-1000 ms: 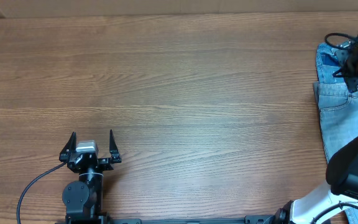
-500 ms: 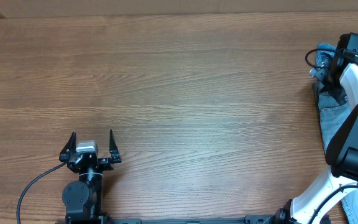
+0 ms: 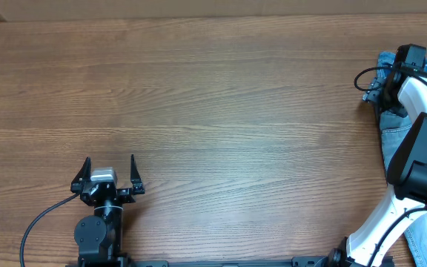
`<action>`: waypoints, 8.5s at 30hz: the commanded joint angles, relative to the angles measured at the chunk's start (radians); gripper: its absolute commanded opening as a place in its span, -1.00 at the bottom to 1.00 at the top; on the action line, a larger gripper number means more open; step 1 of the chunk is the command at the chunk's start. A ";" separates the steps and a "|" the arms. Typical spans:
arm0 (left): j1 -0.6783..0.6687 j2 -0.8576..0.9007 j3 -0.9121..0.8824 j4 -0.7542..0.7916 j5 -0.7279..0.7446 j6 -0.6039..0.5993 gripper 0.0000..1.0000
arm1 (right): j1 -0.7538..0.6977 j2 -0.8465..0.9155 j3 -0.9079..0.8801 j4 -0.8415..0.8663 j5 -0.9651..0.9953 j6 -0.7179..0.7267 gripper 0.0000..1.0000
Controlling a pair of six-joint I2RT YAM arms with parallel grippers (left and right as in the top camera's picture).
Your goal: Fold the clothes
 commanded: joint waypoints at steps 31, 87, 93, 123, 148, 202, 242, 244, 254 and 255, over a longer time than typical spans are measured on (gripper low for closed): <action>-0.007 -0.006 -0.004 0.003 -0.002 0.015 1.00 | 0.001 -0.211 0.292 -0.395 0.097 0.100 -0.92; -0.155 1.826 1.516 -0.541 0.695 -0.101 0.37 | 0.580 -0.587 0.420 -0.401 -0.484 -0.232 -0.92; -0.212 1.939 1.517 -0.513 0.737 -0.105 0.26 | 0.580 -0.587 0.420 -0.402 -0.484 -0.232 -0.92; -0.234 1.554 2.307 -0.755 0.098 -0.158 -0.92 | 0.577 -0.793 0.502 -0.208 -0.439 -0.435 -0.92; -0.236 1.287 2.306 -1.067 0.200 -0.465 -0.92 | 0.577 -0.947 0.684 -0.541 -0.499 -0.101 -0.92; -0.177 2.041 2.306 -1.438 0.049 -0.300 1.00 | 0.619 -0.427 0.153 -0.596 -0.896 -0.442 0.83; -0.547 2.042 1.335 -0.948 0.119 -0.443 -0.73 | 0.333 -0.026 0.016 -0.182 -0.237 -0.196 -0.92; -0.546 2.042 1.335 -0.943 0.097 -0.442 -0.73 | 0.333 -0.026 -0.011 -0.171 -0.237 -0.196 -0.92; -0.450 2.042 1.335 -0.938 -0.086 -0.442 -0.66 | 0.333 -0.026 -0.176 -0.214 -0.248 0.002 -0.92; -0.424 2.042 1.335 -0.938 -0.086 -0.436 -0.65 | 0.333 -0.026 -0.178 -0.252 -0.289 0.014 -0.92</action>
